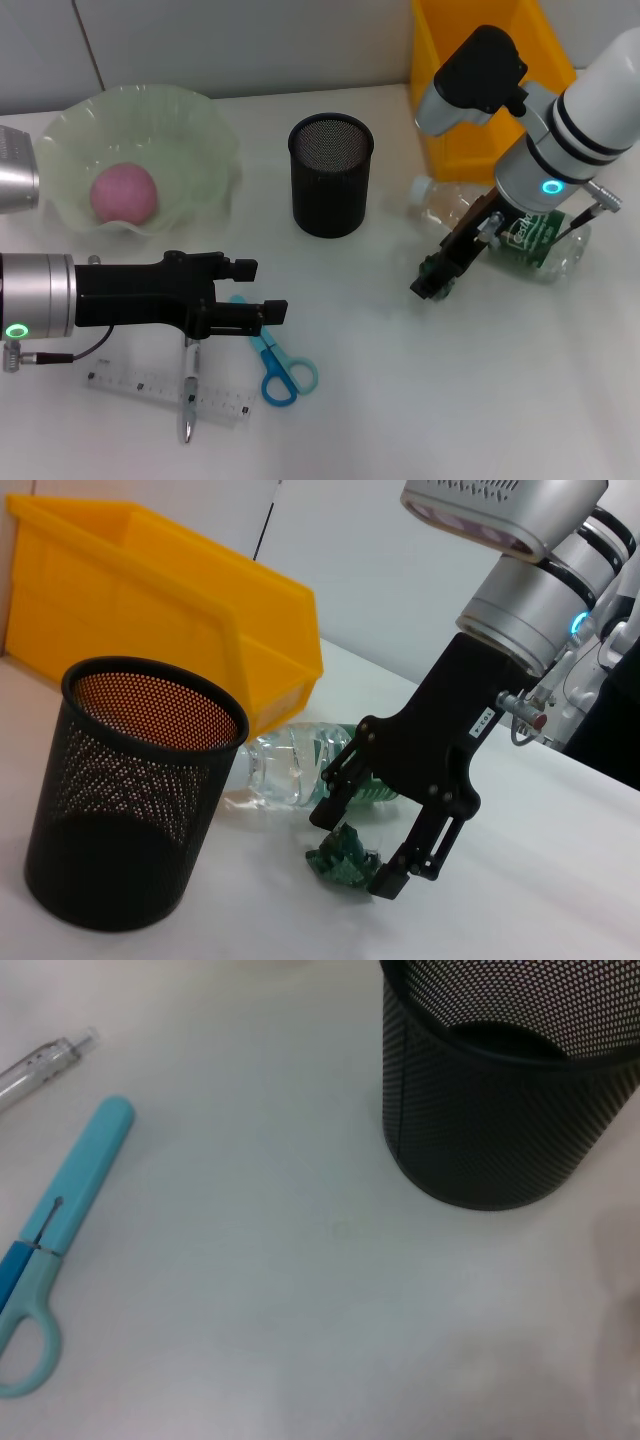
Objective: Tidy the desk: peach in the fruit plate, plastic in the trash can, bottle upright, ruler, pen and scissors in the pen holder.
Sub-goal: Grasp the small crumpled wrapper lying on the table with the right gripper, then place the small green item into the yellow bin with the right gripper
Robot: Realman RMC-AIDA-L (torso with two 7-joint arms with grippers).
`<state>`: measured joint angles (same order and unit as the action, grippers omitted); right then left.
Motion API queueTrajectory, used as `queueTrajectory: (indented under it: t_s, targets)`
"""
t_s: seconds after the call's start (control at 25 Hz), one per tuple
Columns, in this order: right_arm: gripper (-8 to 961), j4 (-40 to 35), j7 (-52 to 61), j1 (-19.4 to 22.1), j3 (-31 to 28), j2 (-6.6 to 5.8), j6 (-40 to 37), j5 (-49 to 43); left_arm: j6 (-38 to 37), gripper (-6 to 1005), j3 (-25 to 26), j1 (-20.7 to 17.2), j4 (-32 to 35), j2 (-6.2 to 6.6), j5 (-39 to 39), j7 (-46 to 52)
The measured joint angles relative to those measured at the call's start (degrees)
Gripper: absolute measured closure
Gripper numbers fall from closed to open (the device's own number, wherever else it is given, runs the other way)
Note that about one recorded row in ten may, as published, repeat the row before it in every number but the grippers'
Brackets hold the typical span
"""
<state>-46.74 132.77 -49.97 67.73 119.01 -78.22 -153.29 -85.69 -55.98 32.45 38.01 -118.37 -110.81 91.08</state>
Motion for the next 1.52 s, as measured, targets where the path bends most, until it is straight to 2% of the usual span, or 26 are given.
queueTrajectory:
  t_s: [0.6, 0.68, 1.12, 1.36, 1.52]
  targets:
    - [151, 1.9, 0.0, -0.5, 0.0, -0.01, 1.1, 0.3, 0.2, 186, 0.0, -0.1, 0.0, 0.07, 0.2, -0.2]
    - [338, 1.9, 0.0, -0.4, 0.0, 0.02, 1.2, 0.3, 0.2, 186, 0.0, -0.1, 0.0, 0.07, 0.3, -0.2]
    - [562, -1.2, 0.0, 0.5, -0.7, 0.02, -0.9, 4.0, 0.5, 185, 0.0, -0.3, 0.0, 0.16, 0.2, -0.2]
    - [682, -10.0, 0.2, 3.9, -0.8, -0.01, -6.3, 9.3, 0.6, 185, 0.0, -0.3, 0.0, 0.16, 0.3, -0.2]
    - [681, -18.8, 1.5, 7.8, -2.6, -0.08, -8.8, 12.7, 0.6, 185, 0.0, -0.3, 0.0, 0.17, 0.2, -0.2]
